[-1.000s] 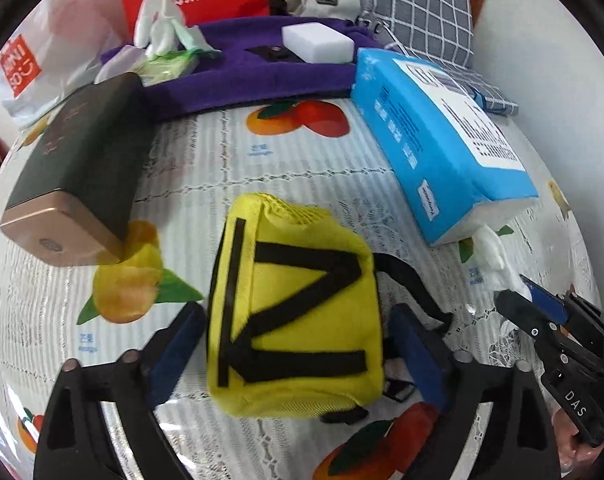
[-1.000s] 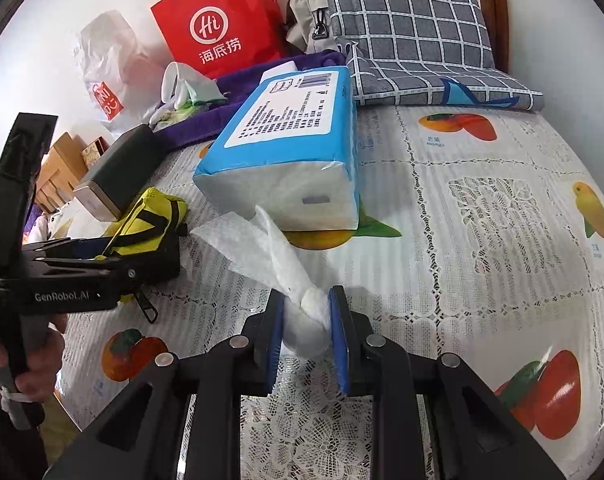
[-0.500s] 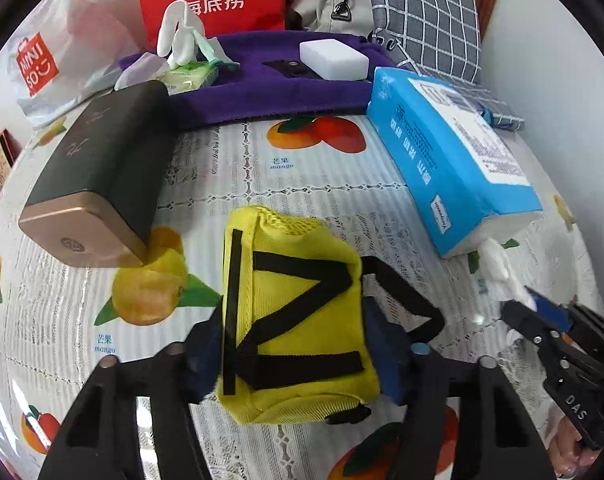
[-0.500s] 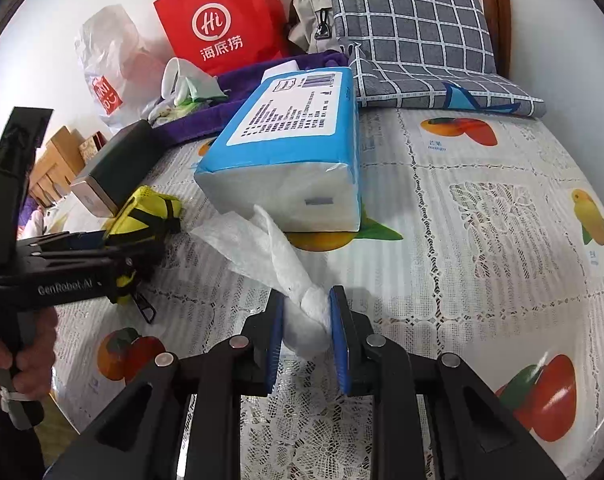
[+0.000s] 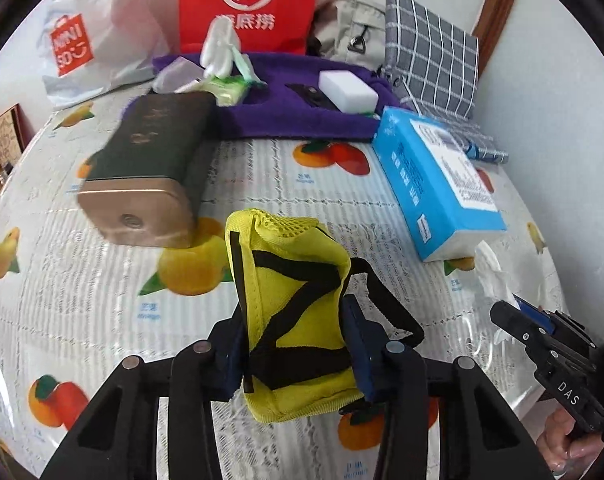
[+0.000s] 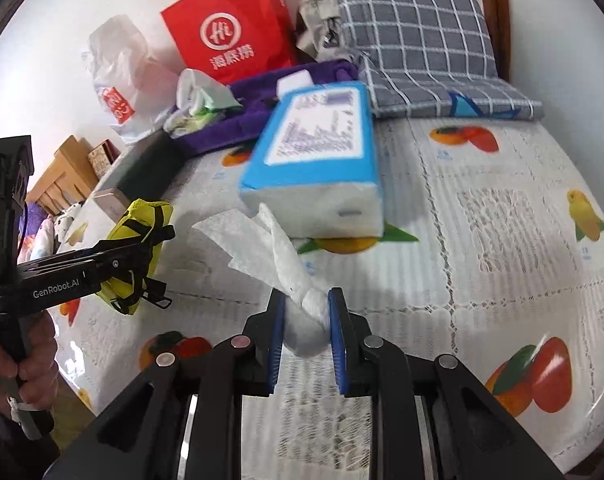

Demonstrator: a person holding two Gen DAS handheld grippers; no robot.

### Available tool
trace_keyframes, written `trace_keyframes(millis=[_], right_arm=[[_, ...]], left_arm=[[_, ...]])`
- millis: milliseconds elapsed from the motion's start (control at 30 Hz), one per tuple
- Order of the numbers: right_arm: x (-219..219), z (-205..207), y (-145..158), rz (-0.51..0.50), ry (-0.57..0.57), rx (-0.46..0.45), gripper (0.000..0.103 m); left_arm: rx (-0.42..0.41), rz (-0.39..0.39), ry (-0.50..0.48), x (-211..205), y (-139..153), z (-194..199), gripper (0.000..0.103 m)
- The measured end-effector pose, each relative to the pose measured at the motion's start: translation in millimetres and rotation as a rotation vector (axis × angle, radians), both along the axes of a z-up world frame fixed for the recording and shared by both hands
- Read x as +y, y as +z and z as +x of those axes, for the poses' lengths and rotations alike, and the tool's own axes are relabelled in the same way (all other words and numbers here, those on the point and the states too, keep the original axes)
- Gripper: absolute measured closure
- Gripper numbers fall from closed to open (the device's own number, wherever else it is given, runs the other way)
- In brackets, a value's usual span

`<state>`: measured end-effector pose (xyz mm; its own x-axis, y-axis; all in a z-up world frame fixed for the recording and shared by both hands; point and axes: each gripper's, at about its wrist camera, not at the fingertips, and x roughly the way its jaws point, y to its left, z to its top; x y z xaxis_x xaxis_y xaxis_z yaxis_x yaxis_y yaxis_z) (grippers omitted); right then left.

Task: Organize soft objects
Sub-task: 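Carry the tissue and yellow bag toward the purple towel with both tools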

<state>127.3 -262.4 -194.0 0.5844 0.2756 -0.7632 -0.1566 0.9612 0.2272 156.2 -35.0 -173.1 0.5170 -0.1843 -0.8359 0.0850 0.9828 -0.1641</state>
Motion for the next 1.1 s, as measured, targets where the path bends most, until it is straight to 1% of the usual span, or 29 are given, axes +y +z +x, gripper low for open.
trace_keyframes(millis=[133, 367, 567, 900, 1100], right_arm=[[10.5, -4.2, 20.0, -0.009, 0.016, -0.03, 0.082], [17.1, -4.1, 62.0, -0.009, 0.004, -0.08, 0.082], [15.2, 1.3, 95.8, 0.026, -0.009, -0.121, 0.082], [21.7, 17.5, 131.9, 0.012, 0.004, -0.192, 0.082], [22.7, 33.1, 137.8, 0.01, 0.005, -0.199, 0.082]], left_arm=[[-0.043, -0.031, 0.038, 15.1, 18.6, -8.1, 0.062], [-0.11, -0.072, 0.094, 40.6, 54.4, -14.9, 0.062], [-0.156, -0.092, 0.101, 51.4, 81.8, -12.0, 0.062], [-0.205, -0.084, 0.084, 52.4, 115.5, 5.6, 0.062], [-0.215, -0.069, 0.075, 53.7, 125.2, 22.8, 0.062]])
